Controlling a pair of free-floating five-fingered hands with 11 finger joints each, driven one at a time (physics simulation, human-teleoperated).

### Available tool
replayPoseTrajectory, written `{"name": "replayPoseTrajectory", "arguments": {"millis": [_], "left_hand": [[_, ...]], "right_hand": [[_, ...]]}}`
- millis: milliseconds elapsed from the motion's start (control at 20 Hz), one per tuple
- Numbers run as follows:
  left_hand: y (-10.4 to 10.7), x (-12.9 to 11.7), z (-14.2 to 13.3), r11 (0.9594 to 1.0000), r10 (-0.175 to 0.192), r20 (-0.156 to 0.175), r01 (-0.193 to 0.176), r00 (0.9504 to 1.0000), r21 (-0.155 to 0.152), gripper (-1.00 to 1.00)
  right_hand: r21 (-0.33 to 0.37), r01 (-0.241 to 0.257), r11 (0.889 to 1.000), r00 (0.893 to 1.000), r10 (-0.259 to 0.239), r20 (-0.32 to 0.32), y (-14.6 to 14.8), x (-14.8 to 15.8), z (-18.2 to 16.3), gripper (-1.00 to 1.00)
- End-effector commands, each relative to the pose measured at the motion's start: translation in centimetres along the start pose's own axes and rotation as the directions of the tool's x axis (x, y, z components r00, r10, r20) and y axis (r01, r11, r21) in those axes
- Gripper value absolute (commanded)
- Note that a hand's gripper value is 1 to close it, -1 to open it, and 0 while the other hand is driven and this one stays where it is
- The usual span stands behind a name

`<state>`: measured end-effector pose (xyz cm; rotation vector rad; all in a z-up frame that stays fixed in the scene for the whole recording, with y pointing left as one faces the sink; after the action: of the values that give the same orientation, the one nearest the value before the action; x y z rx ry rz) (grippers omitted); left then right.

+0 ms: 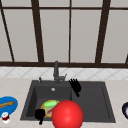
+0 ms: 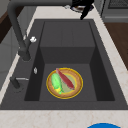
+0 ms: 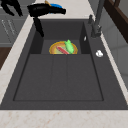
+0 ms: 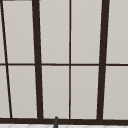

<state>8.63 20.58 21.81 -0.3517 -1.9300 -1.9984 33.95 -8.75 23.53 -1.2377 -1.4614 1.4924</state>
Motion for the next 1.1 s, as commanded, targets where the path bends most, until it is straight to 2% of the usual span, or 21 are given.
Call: {"name": "replayPoseTrajectory", "arguments": {"millis": [0,150,400,550,800,1050], "left_hand": [[0.0,0.0,0.0,1.0000,0.000,0.000,0.000,1.0000,0.000,0.00],[0.0,0.0,0.0,1.0000,0.000,0.000,0.000,1.0000,0.000,0.00],[0.0,0.0,0.0,1.0000,0.000,0.000,0.000,1.0000,0.000,0.00],[0.0,0.0,0.0,1.0000,0.000,0.000,0.000,1.0000,0.000,0.00],[0.0,0.0,0.0,1.0000,0.000,0.000,0.000,1.0000,0.000,0.00],[0.0,0.0,0.0,1.0000,0.000,0.000,0.000,1.0000,0.000,0.00]], "right_hand": [[0.019,0.009,1.000,1.000,-0.009,0.002,-0.3,-0.3,-3.2,-1.00],[0.024,0.012,1.000,1.000,-0.012,0.003,-0.7,-0.6,-5.6,-1.00],[0.119,0.039,0.992,0.999,-0.040,0.013,-0.6,-0.1,-8.4,-1.00],[0.166,0.050,0.985,0.999,-0.053,0.012,-0.7,0.3,-9.9,-1.00],[0.250,0.058,0.966,0.998,-0.062,0.006,-1.5,0.1,-12.7,-1.00],[0.282,0.062,0.957,0.998,-0.063,-0.006,-1.8,-0.1,-15.5,-1.00]]}}
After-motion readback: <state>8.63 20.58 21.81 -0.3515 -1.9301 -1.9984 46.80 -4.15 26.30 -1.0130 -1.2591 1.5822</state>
